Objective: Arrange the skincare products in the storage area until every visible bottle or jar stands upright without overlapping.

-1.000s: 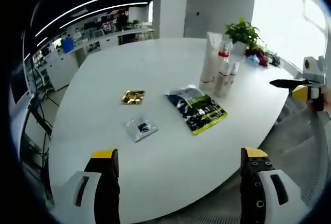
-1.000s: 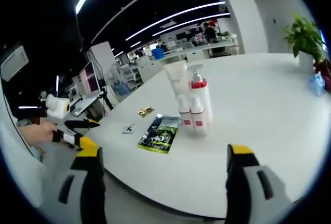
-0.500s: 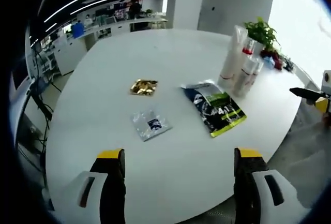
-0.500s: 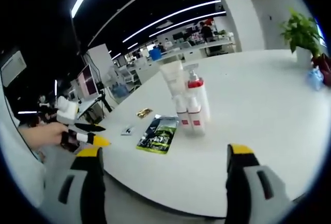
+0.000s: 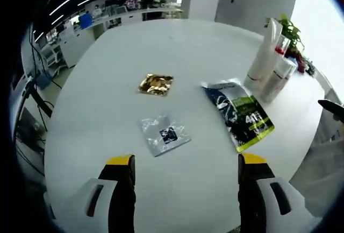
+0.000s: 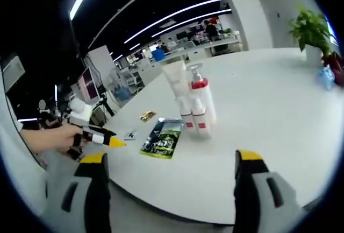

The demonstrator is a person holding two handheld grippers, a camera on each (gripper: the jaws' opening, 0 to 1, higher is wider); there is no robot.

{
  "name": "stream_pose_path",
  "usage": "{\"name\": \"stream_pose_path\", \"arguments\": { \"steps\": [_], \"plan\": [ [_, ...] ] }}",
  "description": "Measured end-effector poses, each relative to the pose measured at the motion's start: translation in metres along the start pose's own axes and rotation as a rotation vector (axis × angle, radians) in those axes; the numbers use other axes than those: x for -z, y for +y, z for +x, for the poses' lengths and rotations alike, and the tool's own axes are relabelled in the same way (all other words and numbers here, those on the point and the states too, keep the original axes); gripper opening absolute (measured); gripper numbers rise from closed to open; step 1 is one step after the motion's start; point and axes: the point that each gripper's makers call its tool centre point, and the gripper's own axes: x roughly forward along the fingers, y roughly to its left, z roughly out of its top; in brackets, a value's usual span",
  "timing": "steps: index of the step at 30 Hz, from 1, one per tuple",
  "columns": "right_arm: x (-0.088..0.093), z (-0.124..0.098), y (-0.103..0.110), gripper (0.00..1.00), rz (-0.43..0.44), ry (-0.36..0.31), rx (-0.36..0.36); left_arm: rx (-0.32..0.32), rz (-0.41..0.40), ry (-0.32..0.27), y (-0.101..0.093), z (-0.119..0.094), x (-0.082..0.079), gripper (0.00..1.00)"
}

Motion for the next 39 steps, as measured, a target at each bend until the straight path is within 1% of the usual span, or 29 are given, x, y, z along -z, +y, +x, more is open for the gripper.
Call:
{"name": "stream_pose_path", "arguments": {
  "steps": [5,7,12,16,22,26,28,32,36,39],
  "plan": [
    [0.0,0.0,0.0,0.99,0.005,0.003,0.001,-0.026,-0.032,0.019,0.009,0.01,-0.004,0.7],
    [0.001,0.0,0.0,0.99,0.004,0.006,-0.002,-0.045,-0.015,0.033,0.013,0.015,-0.005,0.69],
    [0.003,0.001,0.0,0.99,0.009,0.014,-0.001,-0.069,-0.015,0.039,0.019,0.024,-0.011,0.69],
    [0.003,0.001,-0.002,0.99,0.019,0.015,0.003,-0.082,-0.045,0.056,0.021,0.031,-0.014,0.67],
    [0.004,0.001,-0.004,0.99,0.024,0.02,0.011,-0.11,-0.053,0.082,0.026,0.04,-0.015,0.62],
    [0.004,0.001,-0.005,0.99,0.03,0.02,0.018,-0.115,-0.076,0.094,0.027,0.043,-0.014,0.59],
    [0.004,0.001,-0.006,0.99,0.033,0.02,0.021,-0.122,-0.072,0.1,0.027,0.044,-0.013,0.58],
    [0.004,0.001,-0.007,0.98,0.036,0.019,0.026,-0.133,-0.061,0.092,0.029,0.045,-0.014,0.56],
    [0.004,0.001,-0.008,0.98,0.036,0.018,0.031,-0.148,-0.031,0.085,0.031,0.045,-0.014,0.53],
    [0.004,0.001,-0.008,0.98,0.036,0.019,0.032,-0.147,-0.037,0.069,0.031,0.044,-0.014,0.53]
  ]
}}
